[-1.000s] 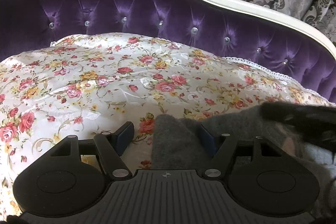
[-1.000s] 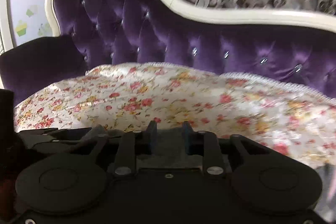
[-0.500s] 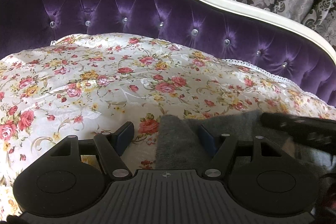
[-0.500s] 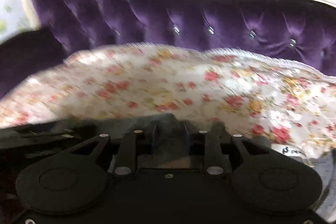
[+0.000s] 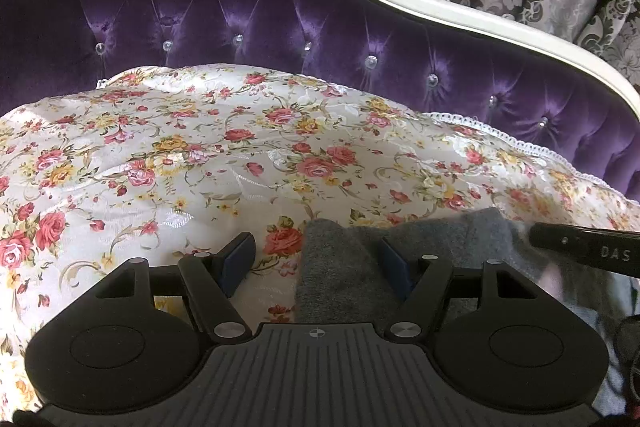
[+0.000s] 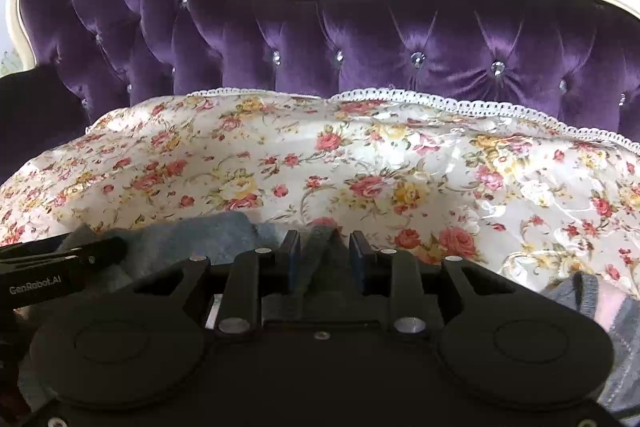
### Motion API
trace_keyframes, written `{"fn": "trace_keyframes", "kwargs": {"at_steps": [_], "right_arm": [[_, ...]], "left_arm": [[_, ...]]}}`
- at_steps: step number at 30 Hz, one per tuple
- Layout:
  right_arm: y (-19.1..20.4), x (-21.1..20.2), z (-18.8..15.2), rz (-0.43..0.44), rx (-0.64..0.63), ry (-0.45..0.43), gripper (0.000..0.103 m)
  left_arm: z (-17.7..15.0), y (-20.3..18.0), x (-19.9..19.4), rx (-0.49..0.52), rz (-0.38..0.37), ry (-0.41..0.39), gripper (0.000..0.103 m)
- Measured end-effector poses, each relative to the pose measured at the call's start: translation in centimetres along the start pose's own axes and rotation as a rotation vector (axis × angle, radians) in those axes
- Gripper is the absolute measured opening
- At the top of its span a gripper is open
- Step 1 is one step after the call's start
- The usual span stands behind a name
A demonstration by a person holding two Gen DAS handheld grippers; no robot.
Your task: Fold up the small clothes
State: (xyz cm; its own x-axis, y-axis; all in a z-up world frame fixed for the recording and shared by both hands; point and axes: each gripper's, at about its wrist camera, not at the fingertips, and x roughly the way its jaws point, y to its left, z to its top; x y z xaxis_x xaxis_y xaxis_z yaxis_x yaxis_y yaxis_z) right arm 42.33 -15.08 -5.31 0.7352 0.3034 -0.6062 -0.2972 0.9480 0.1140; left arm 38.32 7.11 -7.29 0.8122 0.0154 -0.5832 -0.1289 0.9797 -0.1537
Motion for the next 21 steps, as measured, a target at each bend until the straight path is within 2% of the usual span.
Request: {"fn": "trace_keyframes", "kwargs": {"at_steps": [4, 5, 6, 8, 11, 14, 16, 17, 18, 19, 20, 21], "right_arm": [[0.3, 0.7, 0.1, 0.005, -0.019, 0.016, 0.039], [0.3, 0.9, 0.2, 0.007, -0.020, 0.026, 0.033], [0.3, 1.1, 0.2, 0.010, -0.022, 0.033, 0.018], [0.6, 1.0, 0.2, 0.017, -0.045, 0.028, 0.006], [-0.1, 0.9, 0.2, -0.093, 0.002, 0.004, 0.004], [-1.2, 1.1, 0.0, -0.087, 0.067, 0.007, 0.004], [-1.1, 1.1, 0.0, -0.080, 0.055, 0.003, 0.012], [-1.1, 1.1, 0.0, -0.071, 0.052, 0.001, 0.021], [-1.2, 1.0, 0.1, -0.059, 0.055, -0.001, 0.042], [-1.5, 0.8, 0.1, -0.033, 0.068, -0.011, 0.055], [-1.9, 0.4, 0.1, 0.000, 0.089, -0.030, 0.076], [-2.3, -0.3, 0.2, 0.027, 0.114, -0.064, 0.076]], "left_arm": [[0.0, 0.0, 0.0, 0.002, 0.001, -0.001, 0.067], [0.0, 0.0, 0.0, 0.003, 0.002, -0.001, 0.067], [0.0, 0.0, 0.0, 0.002, 0.001, -0.001, 0.067], [0.0, 0.0, 0.0, 0.001, 0.000, -0.001, 0.067], [0.0, 0.0, 0.0, 0.000, -0.001, -0.002, 0.067], [0.0, 0.0, 0.0, 0.003, 0.002, -0.003, 0.067], [0.0, 0.0, 0.0, 0.006, 0.005, -0.002, 0.067], [0.0, 0.0, 0.0, 0.008, 0.007, -0.001, 0.067], [0.0, -0.1, 0.0, 0.011, 0.009, -0.001, 0.067], [0.0, -0.2, 0.0, 0.016, 0.013, 0.001, 0.067], [0.0, -0.3, 0.1, 0.024, 0.015, 0.003, 0.067], [0.1, -0.4, 0.1, 0.032, 0.018, 0.006, 0.069]]}}
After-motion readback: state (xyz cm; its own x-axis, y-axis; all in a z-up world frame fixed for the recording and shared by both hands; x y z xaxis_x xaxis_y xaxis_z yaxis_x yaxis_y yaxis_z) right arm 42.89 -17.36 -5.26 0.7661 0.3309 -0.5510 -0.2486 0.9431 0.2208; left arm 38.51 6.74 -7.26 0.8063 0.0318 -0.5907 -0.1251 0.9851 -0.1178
